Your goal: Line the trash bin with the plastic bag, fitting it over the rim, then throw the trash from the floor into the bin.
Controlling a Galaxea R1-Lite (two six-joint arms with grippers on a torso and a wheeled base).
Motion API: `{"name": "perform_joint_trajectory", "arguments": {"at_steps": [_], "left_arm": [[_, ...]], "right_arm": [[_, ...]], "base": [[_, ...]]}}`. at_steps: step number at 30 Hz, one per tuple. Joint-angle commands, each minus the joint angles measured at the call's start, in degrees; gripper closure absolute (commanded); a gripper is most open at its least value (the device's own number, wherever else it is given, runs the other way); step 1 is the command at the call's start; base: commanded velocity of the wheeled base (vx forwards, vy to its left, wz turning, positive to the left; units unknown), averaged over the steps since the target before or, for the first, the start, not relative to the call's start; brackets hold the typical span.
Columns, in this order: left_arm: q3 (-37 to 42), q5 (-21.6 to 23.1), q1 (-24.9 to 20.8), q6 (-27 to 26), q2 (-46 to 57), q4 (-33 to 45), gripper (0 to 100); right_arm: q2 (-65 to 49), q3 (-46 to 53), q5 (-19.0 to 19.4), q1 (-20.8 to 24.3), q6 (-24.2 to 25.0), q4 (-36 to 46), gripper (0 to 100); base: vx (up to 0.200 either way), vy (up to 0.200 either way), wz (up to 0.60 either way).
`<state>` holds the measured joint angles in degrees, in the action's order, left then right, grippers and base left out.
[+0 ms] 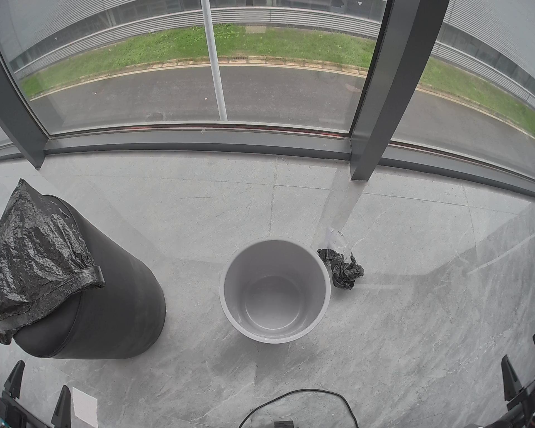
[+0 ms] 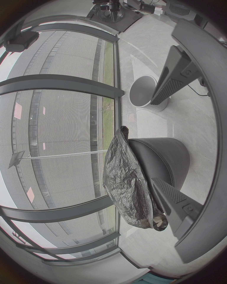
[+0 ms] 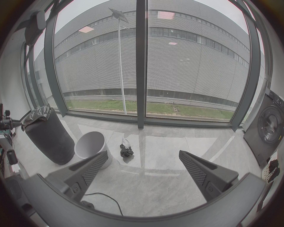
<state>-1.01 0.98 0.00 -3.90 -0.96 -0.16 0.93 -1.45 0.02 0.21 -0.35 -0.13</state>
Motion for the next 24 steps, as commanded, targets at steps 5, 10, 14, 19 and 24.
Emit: {"name": "perform_joint_trajectory", "arguments": {"at_steps": [5, 10, 14, 19, 24], "left_arm": [[0.92, 0.96, -0.18, -0.58, 0.35, 0.07, 0], [-5.05, 1.93, -0.53, 5.66, -3.08, 0.16, 0], [-21.84, 4.39, -4.31, 13.57, -14.42, 5.70, 0], [-20.96, 4.47, -5.54, 0.30, -21.01, 6.75, 0], [-18.85, 4.56, -5.80, -13.94, -26.72, 4.29, 0]], "right_arm": [[16.83, -29.05, 3.05, 1.29, 8.35, 1.89, 0], [15.77, -24.39, 5.34, 1.02, 10.29, 1.72, 0], [13.66, -21.14, 5.34, 0.50, 11.25, 1.80, 0], [10.94, -18.41, 5.69, 0.14, 12.04, 1.98, 0], [10.50, -15.86, 6.66, 0.14, 11.96, 1.98, 0]], "base": [[0.000, 0.000, 0.00], [0.000, 0.000, 0.00], [0.000, 0.000, 0.00], [0.000, 0.000, 0.00], [0.000, 0.000, 0.00]]}}
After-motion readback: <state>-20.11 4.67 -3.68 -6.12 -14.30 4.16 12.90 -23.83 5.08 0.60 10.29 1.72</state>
